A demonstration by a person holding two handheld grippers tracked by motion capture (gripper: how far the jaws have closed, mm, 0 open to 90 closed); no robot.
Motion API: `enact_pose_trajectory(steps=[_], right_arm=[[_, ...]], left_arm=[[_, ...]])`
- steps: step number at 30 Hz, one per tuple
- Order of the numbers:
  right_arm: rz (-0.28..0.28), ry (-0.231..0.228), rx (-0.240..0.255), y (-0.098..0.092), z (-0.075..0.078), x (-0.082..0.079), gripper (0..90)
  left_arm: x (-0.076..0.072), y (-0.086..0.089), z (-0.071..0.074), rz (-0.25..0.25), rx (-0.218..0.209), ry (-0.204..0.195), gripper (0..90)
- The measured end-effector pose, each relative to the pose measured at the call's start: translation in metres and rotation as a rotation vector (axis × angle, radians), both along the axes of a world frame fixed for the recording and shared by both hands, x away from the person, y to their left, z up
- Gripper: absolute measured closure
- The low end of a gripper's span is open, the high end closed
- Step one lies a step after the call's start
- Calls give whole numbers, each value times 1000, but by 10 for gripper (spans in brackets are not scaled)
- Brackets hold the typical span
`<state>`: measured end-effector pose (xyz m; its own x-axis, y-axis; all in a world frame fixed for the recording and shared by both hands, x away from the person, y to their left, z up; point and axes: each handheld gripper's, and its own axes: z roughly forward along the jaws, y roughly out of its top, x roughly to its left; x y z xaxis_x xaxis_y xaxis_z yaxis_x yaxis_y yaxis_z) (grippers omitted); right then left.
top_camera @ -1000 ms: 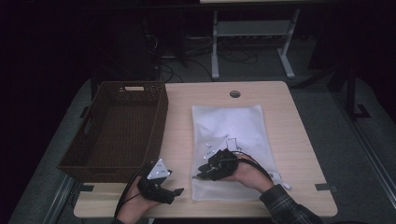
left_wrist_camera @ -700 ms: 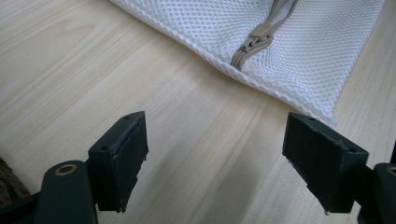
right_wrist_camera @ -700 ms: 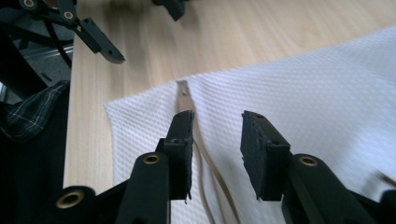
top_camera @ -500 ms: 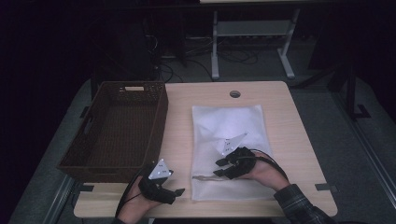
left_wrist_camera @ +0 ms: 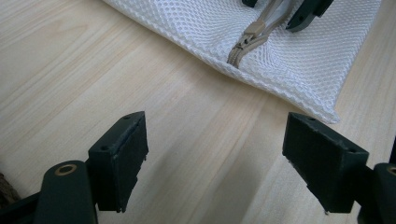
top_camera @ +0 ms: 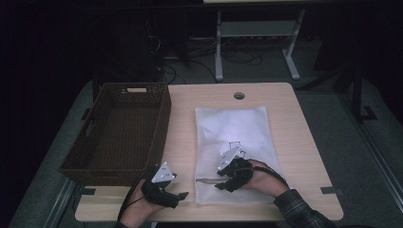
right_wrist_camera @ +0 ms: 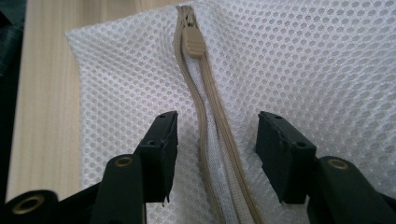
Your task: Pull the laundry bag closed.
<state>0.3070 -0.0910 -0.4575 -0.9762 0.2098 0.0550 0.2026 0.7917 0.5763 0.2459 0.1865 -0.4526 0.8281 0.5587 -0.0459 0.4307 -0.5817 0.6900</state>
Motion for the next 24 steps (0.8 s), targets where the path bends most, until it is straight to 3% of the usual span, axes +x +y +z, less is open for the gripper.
enact_pose_trajectory(steps=[2, 6, 7, 15, 24], right_arm=[[0, -40, -9, 1, -1, -4, 498], [-2, -43, -11, 1, 0, -6, 538], [4, -53, 2, 1, -1, -7, 606], [-8, -73, 37, -2, -3, -9, 820], [-60, -44, 73, -5, 1, -4, 845]], left_arm=[[0, 0, 0, -1, 1, 1, 215], [1, -2, 0, -4, -18, 14, 215], [1, -4, 0, -5, -18, 14, 214], [5, -17, 0, -17, -16, 22, 208], [15, -38, 2, 0, -43, 58, 189]])
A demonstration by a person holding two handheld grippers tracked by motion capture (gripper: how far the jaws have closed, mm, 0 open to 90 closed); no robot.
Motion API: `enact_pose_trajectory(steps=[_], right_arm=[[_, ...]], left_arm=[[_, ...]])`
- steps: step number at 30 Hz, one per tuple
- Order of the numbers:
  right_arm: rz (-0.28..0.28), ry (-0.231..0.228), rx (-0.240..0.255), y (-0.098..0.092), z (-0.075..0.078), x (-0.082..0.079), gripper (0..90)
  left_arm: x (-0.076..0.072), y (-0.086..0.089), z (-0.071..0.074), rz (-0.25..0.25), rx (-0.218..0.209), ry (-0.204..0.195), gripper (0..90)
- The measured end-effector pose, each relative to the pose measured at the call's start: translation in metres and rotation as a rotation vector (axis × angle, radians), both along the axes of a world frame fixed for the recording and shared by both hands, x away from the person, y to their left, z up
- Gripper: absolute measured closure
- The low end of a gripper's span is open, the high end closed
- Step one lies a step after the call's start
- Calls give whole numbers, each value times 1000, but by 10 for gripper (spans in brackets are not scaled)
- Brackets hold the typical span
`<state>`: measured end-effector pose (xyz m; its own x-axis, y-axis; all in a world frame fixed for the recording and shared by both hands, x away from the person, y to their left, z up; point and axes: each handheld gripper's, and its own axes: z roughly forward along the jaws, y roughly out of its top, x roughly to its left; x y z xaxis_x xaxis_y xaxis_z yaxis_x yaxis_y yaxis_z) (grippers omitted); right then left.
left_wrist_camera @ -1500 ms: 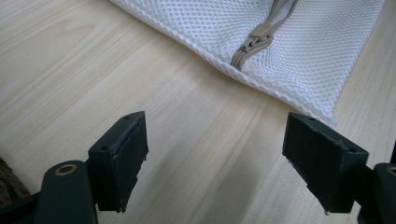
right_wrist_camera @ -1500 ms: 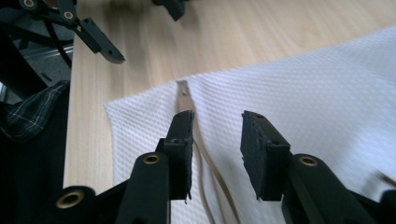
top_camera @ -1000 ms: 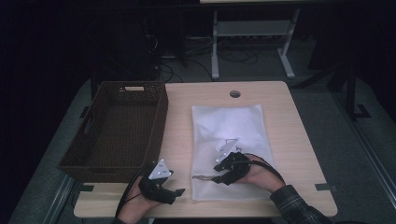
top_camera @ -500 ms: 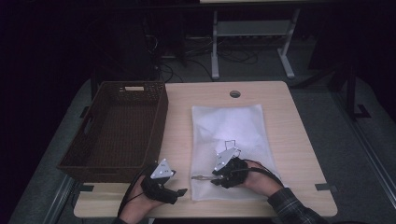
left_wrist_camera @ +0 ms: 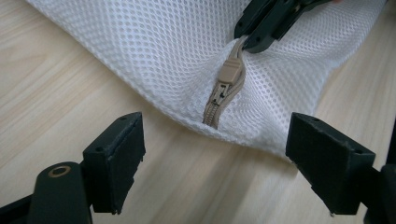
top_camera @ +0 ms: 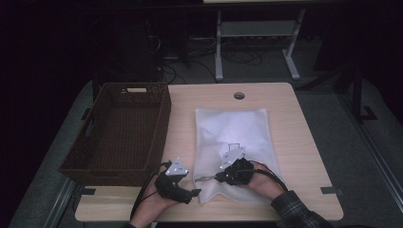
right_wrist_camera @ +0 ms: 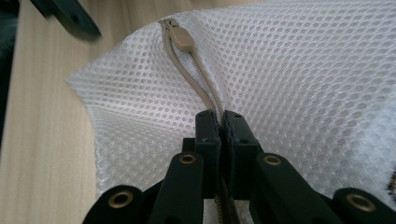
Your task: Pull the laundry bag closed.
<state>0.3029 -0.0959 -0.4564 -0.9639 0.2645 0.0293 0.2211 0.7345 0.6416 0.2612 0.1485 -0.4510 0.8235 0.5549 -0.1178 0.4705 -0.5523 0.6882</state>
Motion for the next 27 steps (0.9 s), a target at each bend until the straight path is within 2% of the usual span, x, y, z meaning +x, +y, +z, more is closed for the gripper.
enact_pose_trajectory(steps=[4, 8, 14, 16, 19, 27], right_arm=[[-17, -13, 53, -6, 10, 0, 845], [-28, -8, 98, -12, 15, 1, 844], [-38, -6, 119, -19, 18, 4, 844], [-47, -3, 133, -22, 19, 6, 844], [-59, 8, 150, -25, 20, 8, 843], [-69, 8, 149, -29, 19, 10, 834]], left_arm=[[6, -6, 2, 4, -12, -1, 218], [13, -9, 5, 3, -38, -11, 315], [22, -10, 9, -31, -56, -35, 508], [25, -11, 10, -48, -57, -38, 544], [27, -13, 11, -68, -56, -44, 617], [29, -18, 12, -87, -30, -42, 781]])
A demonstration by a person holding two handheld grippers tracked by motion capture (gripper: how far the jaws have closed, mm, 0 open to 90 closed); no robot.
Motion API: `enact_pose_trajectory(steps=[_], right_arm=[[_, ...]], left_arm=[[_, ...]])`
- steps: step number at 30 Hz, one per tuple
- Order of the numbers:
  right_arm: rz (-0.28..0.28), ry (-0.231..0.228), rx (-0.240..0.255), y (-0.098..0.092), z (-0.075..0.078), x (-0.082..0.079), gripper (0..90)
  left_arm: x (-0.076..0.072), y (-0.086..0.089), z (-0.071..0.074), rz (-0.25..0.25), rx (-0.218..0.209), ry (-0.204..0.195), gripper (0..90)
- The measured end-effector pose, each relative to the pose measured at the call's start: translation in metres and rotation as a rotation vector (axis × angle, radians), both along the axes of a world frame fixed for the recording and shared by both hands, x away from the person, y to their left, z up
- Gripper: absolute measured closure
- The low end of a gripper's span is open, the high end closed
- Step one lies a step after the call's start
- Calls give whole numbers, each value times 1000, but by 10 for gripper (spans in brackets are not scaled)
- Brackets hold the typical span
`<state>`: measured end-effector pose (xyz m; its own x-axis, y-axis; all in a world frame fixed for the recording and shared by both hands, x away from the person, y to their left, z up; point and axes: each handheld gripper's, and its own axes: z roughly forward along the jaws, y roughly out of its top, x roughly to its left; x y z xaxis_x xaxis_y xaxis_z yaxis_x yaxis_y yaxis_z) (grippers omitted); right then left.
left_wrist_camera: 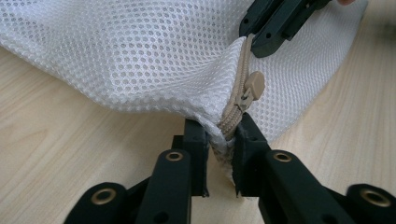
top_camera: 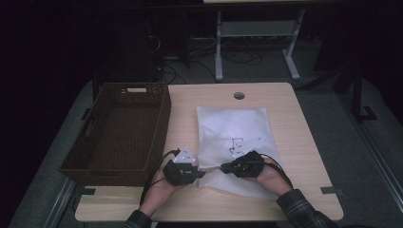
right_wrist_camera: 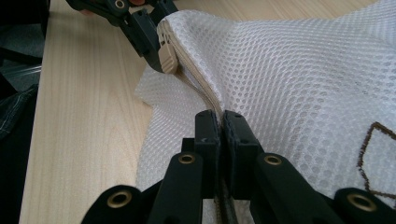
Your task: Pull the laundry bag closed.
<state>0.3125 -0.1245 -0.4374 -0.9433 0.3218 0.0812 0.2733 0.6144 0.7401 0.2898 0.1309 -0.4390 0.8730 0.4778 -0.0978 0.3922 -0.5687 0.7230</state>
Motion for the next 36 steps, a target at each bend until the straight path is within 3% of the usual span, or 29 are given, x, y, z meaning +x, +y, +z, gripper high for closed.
enact_pose_trajectory(steps=[7, 11, 19, 29, 36], right_arm=[[-7, 7, 43, -1, 13, -8, 737], [22, 46, 97, 1, 20, -18, 732], [39, 99, 52, 23, 5, -17, 730], [47, 113, 57, 36, 1, -11, 738], [59, 116, 50, 41, -1, -10, 798]], left_arm=[[-4, 1, 1, 18, 33, -30, 812], [-6, 1, 0, 18, 34, -36, 814], [-12, 1, 0, 1, 48, -71, 815], [-14, 0, -2, -8, 66, -83, 817], [-14, 0, -2, -7, 61, -92, 817]])
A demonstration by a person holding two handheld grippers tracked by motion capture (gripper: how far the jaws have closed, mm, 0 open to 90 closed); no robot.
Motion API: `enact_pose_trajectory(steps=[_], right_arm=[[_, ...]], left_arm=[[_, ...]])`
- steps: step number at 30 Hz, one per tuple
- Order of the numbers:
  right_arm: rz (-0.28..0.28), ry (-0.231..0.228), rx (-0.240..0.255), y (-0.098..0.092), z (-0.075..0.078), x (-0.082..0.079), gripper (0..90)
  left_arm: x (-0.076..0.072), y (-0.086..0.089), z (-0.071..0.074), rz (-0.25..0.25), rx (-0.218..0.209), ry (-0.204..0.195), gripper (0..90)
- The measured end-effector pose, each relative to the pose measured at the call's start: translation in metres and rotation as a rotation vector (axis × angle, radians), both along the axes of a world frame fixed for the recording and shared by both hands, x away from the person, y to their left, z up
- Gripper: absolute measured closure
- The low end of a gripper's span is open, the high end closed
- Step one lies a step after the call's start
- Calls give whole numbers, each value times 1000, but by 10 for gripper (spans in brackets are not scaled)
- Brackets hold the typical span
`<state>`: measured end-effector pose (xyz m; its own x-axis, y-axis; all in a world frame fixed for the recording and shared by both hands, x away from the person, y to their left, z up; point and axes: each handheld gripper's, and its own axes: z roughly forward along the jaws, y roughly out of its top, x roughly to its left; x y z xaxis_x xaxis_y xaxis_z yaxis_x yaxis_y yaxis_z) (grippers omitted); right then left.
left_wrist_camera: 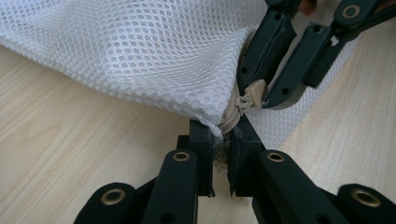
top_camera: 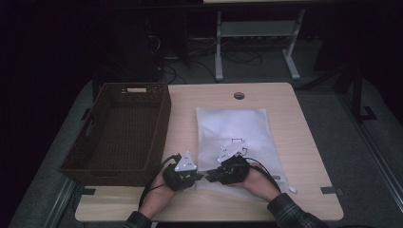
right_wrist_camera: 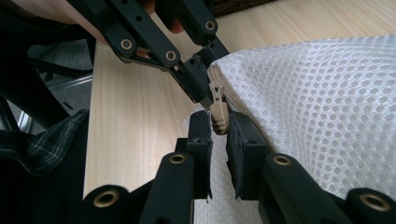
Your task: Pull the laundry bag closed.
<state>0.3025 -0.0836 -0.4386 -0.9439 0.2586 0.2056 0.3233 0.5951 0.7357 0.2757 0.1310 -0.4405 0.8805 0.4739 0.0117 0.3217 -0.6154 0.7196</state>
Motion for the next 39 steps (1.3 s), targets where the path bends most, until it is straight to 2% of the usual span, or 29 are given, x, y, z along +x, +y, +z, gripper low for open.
enact_pose_trajectory(steps=[10, 20, 39], right_arm=[[4, -25, -18, 5, 1, -3, 857], [-63, -54, -86, 6, 1, -3, 864], [-129, -66, -125, 0, -1, 3, 865]], left_arm=[[-1, 0, 0, 3, -2, -6, 816], [1, 0, 0, 24, 6, 3, 823], [4, 7, 0, 59, -24, 35, 826]])
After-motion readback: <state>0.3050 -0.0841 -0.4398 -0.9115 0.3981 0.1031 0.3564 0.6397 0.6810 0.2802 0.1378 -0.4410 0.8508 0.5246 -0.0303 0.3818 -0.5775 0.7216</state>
